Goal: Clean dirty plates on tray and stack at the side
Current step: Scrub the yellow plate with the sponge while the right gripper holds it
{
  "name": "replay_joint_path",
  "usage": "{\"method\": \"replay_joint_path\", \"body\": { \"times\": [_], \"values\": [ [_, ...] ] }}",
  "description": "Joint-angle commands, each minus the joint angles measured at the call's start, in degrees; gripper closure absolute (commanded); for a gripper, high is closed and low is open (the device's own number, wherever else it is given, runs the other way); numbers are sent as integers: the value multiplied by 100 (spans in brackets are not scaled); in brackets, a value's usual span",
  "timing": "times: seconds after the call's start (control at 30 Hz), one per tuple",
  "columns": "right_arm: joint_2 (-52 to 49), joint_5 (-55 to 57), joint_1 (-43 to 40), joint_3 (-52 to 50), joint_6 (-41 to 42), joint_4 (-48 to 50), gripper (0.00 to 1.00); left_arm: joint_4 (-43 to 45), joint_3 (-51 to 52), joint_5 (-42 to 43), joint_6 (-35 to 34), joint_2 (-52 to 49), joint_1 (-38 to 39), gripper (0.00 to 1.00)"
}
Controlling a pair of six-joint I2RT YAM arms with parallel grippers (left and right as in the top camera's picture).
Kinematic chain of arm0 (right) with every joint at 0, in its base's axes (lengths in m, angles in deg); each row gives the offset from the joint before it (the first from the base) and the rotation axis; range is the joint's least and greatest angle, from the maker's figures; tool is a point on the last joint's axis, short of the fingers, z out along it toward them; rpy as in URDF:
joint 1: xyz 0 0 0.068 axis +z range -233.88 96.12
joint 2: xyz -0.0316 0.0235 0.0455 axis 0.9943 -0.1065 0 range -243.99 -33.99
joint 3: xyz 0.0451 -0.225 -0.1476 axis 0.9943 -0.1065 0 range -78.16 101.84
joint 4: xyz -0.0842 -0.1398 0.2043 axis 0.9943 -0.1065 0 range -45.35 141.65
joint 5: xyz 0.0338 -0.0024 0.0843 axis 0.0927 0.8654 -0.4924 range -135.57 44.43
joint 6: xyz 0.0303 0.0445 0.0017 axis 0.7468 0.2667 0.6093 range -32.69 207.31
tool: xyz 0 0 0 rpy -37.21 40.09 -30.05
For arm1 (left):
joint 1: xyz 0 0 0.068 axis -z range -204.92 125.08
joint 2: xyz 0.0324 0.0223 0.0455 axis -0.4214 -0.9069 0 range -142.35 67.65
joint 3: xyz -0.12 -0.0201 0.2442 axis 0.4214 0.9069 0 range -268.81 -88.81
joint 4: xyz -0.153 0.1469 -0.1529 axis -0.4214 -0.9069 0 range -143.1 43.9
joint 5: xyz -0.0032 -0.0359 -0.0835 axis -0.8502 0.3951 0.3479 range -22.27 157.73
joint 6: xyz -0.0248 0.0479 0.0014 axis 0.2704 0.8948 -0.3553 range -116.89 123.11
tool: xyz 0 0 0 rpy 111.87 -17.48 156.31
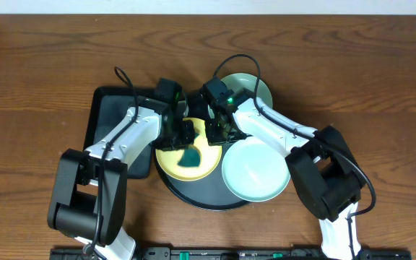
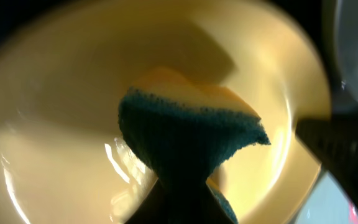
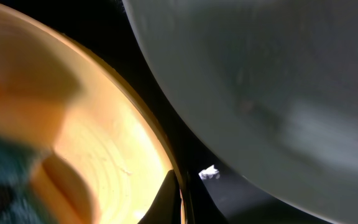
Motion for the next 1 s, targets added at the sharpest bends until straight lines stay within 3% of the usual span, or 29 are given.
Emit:
{"method": "replay_joint_path", "body": {
  "times": [0.0,0.1,0.2,0.37,0.57,0.73,0.87,0.97],
  "values": [
    [-111,122,50,63,24,-15,99,192,35,-1211,-485,-96,-4,93],
    [-111,122,50,63,24,-15,99,142,35,-2745,-1322,-96,-2,93],
    [-111,125,50,63,24,-20,99,-177,35,-3003,-1604,-96,-2,93],
    [-111,125,50,63,24,-2,99,-841,35,-1845,-1427,-96,22,93],
    [-111,122,50,63,24,0,99,-756,35,42,-4,-96,101,93],
    [-111,120,50,63,24,-2,99,-81,35,13,15,-96,87,93],
    [-111,122,50,63,24,-7,99,317,35,-785,-527,-96,90,93],
    [-111,122,50,63,24,-7,99,313,35,-2203,-1453,-96,90,93]
  ]
}}
